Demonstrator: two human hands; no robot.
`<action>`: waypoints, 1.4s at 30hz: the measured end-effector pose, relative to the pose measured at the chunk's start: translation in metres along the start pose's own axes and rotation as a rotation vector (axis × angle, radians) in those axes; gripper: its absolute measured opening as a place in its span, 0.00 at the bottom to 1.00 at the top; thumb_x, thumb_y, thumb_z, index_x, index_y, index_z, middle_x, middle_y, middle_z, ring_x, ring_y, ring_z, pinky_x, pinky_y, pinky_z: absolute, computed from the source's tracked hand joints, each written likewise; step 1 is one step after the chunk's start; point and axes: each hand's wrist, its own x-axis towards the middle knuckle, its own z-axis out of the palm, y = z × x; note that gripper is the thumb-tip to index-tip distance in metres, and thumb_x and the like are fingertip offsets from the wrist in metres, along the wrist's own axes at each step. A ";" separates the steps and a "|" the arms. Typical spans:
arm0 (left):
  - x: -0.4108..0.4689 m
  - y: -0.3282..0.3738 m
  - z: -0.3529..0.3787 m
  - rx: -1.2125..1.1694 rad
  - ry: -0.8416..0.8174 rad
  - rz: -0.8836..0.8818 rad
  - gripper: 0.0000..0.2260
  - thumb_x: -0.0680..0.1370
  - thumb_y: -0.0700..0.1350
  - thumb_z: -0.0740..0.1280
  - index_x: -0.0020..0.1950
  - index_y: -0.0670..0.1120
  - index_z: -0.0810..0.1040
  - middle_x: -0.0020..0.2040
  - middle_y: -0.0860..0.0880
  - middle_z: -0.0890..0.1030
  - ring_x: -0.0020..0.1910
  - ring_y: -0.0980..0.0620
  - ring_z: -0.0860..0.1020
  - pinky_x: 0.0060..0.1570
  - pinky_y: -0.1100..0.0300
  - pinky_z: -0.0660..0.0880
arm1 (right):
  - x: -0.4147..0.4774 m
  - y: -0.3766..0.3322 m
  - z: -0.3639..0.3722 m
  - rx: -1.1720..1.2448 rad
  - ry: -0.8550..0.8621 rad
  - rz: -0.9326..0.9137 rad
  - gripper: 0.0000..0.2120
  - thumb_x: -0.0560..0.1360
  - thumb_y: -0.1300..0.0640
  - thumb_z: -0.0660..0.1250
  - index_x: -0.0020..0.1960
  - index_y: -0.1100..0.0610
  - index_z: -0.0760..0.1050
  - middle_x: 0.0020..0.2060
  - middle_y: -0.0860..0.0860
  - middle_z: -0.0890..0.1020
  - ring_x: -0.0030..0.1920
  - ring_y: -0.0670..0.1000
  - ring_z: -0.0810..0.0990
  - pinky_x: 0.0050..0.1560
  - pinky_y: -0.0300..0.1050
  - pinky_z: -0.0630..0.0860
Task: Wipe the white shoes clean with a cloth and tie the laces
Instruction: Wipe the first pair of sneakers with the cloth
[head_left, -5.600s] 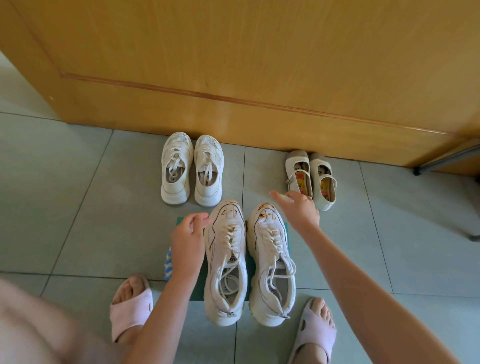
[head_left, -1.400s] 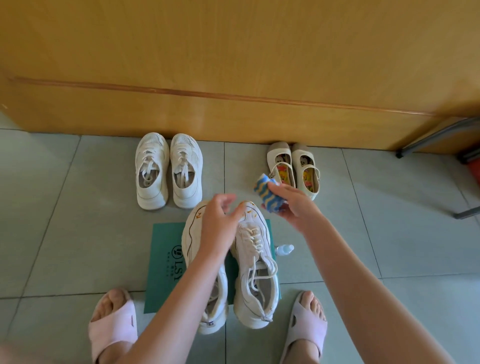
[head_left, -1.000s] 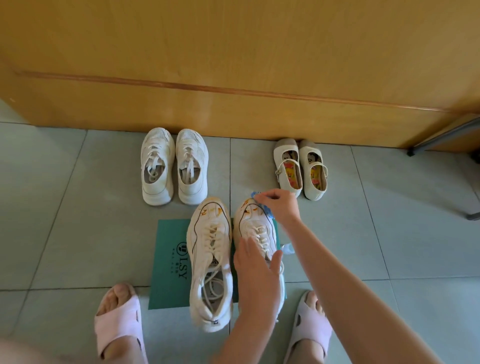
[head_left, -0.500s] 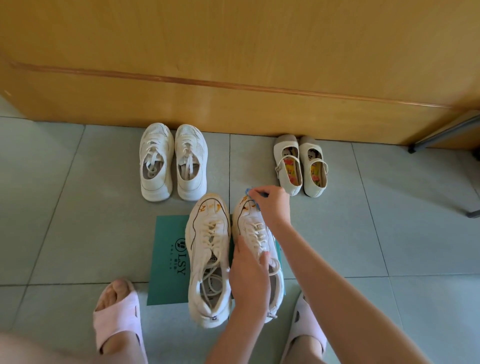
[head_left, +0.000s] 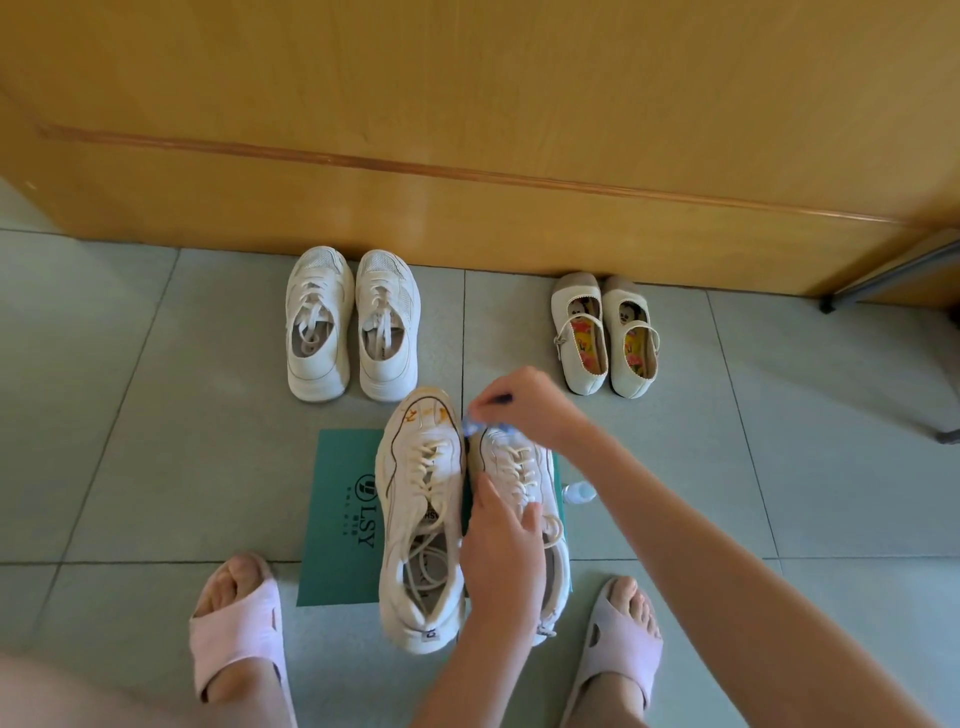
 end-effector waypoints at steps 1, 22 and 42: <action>0.000 0.000 0.000 -0.003 -0.002 0.002 0.29 0.79 0.54 0.61 0.76 0.43 0.56 0.68 0.47 0.72 0.64 0.50 0.74 0.60 0.59 0.70 | 0.000 0.000 -0.009 0.117 0.121 0.006 0.05 0.74 0.62 0.68 0.44 0.59 0.83 0.33 0.48 0.81 0.29 0.43 0.72 0.29 0.31 0.68; 0.001 0.001 -0.005 -0.078 -0.037 -0.033 0.27 0.78 0.52 0.62 0.74 0.43 0.60 0.63 0.45 0.76 0.61 0.49 0.75 0.58 0.59 0.70 | 0.015 0.027 0.031 -0.469 0.049 -0.214 0.08 0.76 0.65 0.62 0.45 0.63 0.81 0.48 0.52 0.83 0.48 0.50 0.67 0.44 0.36 0.64; 0.000 0.005 -0.008 -0.053 -0.083 -0.045 0.28 0.79 0.51 0.61 0.76 0.44 0.56 0.70 0.45 0.70 0.69 0.48 0.69 0.65 0.57 0.67 | -0.050 0.079 0.022 -0.409 0.444 -0.296 0.15 0.64 0.72 0.74 0.49 0.61 0.83 0.47 0.54 0.84 0.41 0.57 0.79 0.42 0.46 0.81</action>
